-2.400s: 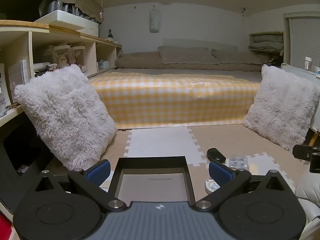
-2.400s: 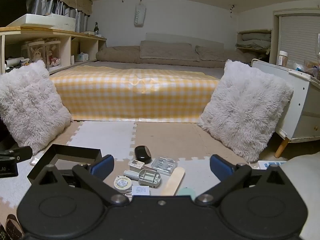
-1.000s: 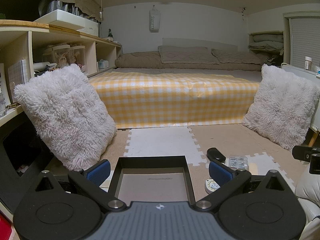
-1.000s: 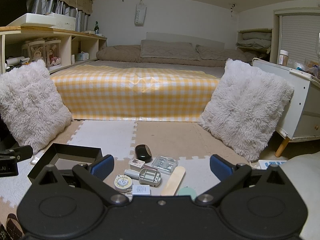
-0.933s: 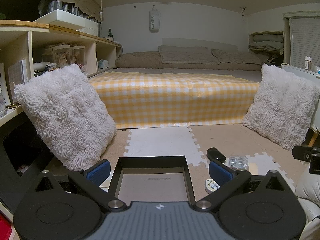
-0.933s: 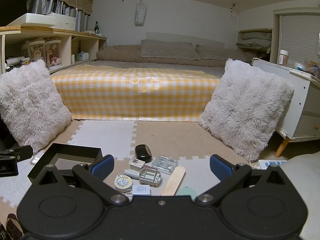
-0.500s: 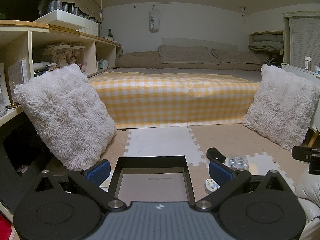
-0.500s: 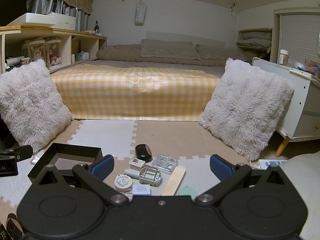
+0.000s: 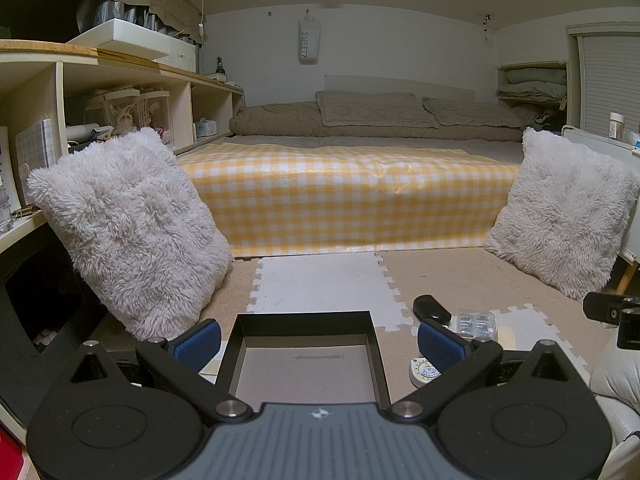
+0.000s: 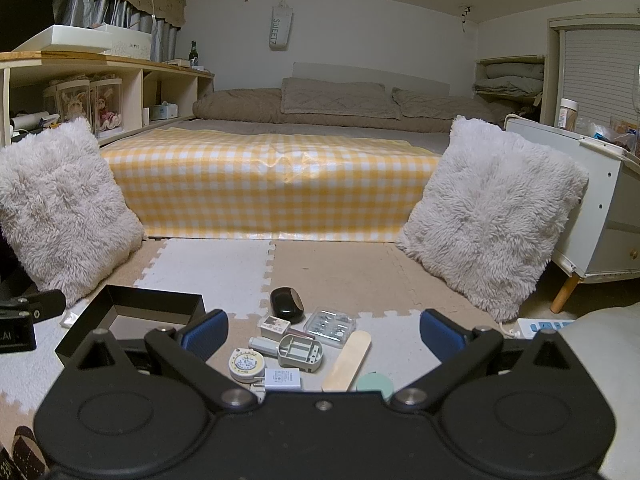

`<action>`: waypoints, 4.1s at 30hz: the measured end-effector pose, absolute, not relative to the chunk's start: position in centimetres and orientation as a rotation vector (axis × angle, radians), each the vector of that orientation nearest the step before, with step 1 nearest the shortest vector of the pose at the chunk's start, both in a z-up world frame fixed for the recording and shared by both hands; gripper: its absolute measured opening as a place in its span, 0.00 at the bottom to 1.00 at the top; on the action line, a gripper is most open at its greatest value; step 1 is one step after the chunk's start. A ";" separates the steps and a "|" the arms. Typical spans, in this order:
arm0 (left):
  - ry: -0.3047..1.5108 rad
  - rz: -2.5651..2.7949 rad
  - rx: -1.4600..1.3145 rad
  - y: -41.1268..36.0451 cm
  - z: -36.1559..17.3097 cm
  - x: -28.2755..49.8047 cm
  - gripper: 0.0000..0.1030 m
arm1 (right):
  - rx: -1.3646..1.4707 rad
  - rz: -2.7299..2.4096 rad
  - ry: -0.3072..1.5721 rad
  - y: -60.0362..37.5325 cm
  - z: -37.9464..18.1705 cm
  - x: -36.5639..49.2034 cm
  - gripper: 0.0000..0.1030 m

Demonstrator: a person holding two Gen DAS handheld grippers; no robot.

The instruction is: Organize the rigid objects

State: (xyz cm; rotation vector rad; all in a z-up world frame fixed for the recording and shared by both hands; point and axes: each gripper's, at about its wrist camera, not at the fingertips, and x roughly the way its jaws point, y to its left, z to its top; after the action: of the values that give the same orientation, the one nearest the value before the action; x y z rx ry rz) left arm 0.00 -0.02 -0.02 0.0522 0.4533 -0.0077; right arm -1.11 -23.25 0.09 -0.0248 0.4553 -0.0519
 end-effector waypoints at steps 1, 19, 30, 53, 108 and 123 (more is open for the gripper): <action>0.453 -0.008 0.052 0.0 0.0 0.0 1.00 | -0.025 -0.052 0.455 -23.2 0.1 -1.1 1.00; 0.454 -0.006 0.053 0.0 0.0 0.0 1.00 | -0.024 -0.052 0.456 -23.1 0.1 -1.1 1.00; 0.433 -0.014 0.034 0.2 0.5 -0.3 1.00 | -0.023 -0.054 0.455 -23.3 0.1 -1.1 1.00; 0.393 -0.030 0.016 2.9 4.2 2.5 1.00 | 0.044 -0.040 0.474 -24.4 1.4 1.5 1.00; 1.186 0.026 0.011 13.4 -11.0 22.1 0.10 | 0.455 -0.173 1.193 -31.5 -16.2 25.0 0.49; 1.129 0.035 -0.063 14.1 -9.5 21.8 0.12 | 0.442 -0.205 1.235 -31.7 -16.9 25.0 0.36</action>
State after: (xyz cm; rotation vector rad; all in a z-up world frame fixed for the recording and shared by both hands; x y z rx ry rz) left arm 21.82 14.12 -9.52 -0.0633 1.1293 0.0345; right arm 24.99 -31.73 -16.90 0.4421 1.2353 -0.2050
